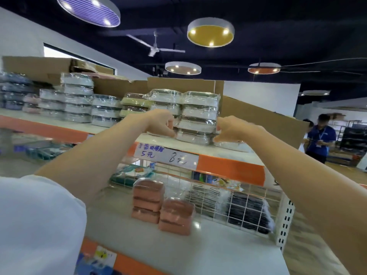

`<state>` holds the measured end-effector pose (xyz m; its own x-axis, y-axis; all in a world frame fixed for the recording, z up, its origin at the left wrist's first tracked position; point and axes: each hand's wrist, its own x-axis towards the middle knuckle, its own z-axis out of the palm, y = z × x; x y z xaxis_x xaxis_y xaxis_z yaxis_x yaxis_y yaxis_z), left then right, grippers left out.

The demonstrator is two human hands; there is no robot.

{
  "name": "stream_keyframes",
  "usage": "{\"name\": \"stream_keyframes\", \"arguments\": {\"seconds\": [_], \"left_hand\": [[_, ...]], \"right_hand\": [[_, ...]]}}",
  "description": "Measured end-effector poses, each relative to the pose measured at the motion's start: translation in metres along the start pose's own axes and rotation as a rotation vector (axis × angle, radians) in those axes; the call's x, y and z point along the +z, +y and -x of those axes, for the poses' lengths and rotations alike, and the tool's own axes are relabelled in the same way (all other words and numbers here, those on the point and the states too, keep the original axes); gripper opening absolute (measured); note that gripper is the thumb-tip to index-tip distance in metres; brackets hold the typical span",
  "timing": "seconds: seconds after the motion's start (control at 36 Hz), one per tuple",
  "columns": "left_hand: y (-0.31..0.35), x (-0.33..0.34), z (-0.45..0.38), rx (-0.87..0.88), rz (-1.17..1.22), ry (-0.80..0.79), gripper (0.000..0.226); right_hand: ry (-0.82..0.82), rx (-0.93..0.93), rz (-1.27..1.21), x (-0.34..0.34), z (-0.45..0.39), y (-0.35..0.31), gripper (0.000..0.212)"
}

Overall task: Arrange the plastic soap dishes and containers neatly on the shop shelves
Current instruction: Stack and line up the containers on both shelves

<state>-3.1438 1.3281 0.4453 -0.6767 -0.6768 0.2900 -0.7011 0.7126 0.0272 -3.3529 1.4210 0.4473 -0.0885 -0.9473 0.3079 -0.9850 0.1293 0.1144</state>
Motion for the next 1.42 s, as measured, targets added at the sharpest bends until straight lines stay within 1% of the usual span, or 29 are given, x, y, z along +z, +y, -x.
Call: {"name": "stream_keyframes", "arguments": {"seconds": [0.08,0.22,0.36,0.53,0.61,0.67,0.75,0.83,0.92,1.0,1.08,1.17,1.28,1.39,1.42], "left_hand": [[-0.026,-0.004,0.018,-0.047,-0.028,-0.009,0.024],[-0.073,-0.011,0.051,-0.094,-0.089,-0.046,0.037],[-0.121,-0.015,0.091,-0.111,-0.106,-0.036,0.020],[-0.193,-0.006,0.141,-0.188,-0.156,-0.102,0.020],[-0.227,0.002,0.168,-0.229,-0.133,-0.131,0.022],[-0.245,0.010,0.185,-0.239,-0.115,-0.157,0.023],[-0.272,0.027,0.206,-0.270,-0.100,-0.182,0.032],[-0.297,0.050,0.223,-0.295,-0.074,-0.223,0.033],[-0.320,0.078,0.233,-0.324,-0.034,-0.256,0.034],[-0.347,0.108,0.239,-0.386,-0.003,-0.296,0.036],[-0.372,0.133,0.240,-0.459,0.037,-0.319,0.039],[-0.395,0.152,0.234,-0.485,-0.003,-0.334,0.041],[-0.424,0.176,0.217,-0.494,-0.042,-0.385,0.041],[-0.443,0.192,0.197,-0.488,0.012,-0.390,0.043],[-0.448,0.196,0.191,-0.480,0.015,-0.394,0.044]], "right_hand": [[-0.001,-0.035,0.019,-0.005,-0.006,-0.031,0.034],[0.027,-0.118,-0.005,-0.011,-0.015,-0.093,0.036],[0.080,-0.250,-0.028,-0.016,-0.021,-0.171,0.038],[0.068,-0.366,-0.023,0.002,-0.025,-0.261,0.041],[0.055,-0.403,-0.008,0.019,-0.027,-0.300,0.043],[0.019,-0.411,-0.048,0.034,-0.027,-0.323,0.042],[-0.072,-0.393,-0.089,0.069,-0.028,-0.352,0.046],[-0.166,-0.389,-0.112,0.115,-0.033,-0.376,0.052],[-0.279,-0.361,-0.183,0.152,-0.039,-0.392,0.069],[-0.342,-0.320,-0.251,0.183,-0.048,-0.404,0.078],[-0.368,-0.288,-0.281,0.215,-0.063,-0.414,0.080],[-0.383,-0.232,-0.321,0.246,-0.086,-0.423,0.074],[-0.367,-0.144,-0.465,0.287,-0.113,-0.434,0.069],[-0.404,-0.047,-0.563,0.310,-0.134,-0.439,0.078],[-0.406,-0.021,-0.586,0.313,-0.139,-0.438,0.077]]}}
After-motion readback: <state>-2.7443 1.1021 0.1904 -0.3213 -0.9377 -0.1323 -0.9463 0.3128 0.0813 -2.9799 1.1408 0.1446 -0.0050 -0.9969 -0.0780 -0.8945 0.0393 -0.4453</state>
